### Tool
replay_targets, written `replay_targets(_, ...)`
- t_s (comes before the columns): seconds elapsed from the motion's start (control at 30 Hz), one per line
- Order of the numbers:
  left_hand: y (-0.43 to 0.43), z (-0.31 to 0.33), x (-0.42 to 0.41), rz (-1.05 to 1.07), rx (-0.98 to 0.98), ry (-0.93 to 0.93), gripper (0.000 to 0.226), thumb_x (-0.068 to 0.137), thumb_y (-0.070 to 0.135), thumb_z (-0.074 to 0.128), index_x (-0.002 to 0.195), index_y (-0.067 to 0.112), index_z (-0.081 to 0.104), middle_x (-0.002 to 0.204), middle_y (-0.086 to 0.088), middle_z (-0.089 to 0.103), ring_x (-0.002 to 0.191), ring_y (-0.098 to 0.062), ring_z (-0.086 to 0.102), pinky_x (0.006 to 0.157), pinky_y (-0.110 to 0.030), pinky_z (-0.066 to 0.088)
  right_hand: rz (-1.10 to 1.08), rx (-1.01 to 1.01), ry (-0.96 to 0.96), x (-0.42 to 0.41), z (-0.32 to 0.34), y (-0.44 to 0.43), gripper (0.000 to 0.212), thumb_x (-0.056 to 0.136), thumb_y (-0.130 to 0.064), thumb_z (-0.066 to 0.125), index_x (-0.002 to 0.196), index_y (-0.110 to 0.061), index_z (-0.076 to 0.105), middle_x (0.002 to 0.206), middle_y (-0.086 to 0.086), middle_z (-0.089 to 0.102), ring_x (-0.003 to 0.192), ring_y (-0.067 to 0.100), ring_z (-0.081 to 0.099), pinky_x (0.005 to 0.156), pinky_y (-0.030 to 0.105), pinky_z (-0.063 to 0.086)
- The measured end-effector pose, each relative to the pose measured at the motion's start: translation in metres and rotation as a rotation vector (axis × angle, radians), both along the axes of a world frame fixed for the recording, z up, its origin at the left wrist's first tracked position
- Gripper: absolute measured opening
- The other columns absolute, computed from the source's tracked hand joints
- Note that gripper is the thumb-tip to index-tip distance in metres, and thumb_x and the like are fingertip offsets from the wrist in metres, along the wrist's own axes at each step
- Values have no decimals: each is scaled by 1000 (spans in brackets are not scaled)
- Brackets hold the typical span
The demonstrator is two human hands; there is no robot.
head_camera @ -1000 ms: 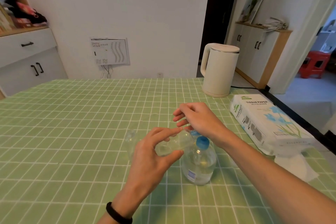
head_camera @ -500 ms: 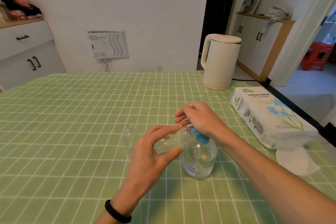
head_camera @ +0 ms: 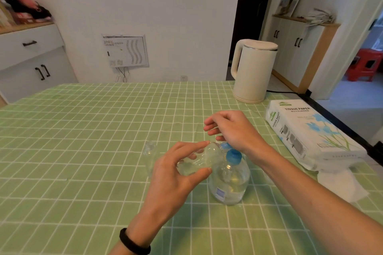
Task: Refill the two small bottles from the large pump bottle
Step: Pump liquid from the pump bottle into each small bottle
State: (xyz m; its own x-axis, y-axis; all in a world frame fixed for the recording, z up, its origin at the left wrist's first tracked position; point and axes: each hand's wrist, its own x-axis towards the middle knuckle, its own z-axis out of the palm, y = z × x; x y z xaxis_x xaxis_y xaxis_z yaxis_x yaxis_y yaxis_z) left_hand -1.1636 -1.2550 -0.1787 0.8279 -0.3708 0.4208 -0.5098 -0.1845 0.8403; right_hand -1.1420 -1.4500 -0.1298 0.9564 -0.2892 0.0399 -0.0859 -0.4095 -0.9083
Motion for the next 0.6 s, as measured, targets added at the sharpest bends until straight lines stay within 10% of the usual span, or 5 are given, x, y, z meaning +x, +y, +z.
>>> replay_targets(0.6, -1, 6, -2, 31, 34, -35, 53, 76, 17, 91, 120, 43, 75, 108, 21, 73, 104, -5, 67, 86, -3, 41, 45, -25, 53, -4, 7, 6, 28, 106, -28, 52, 100, -18, 78, 97, -6, 80, 88, 10, 77, 82, 30, 61)
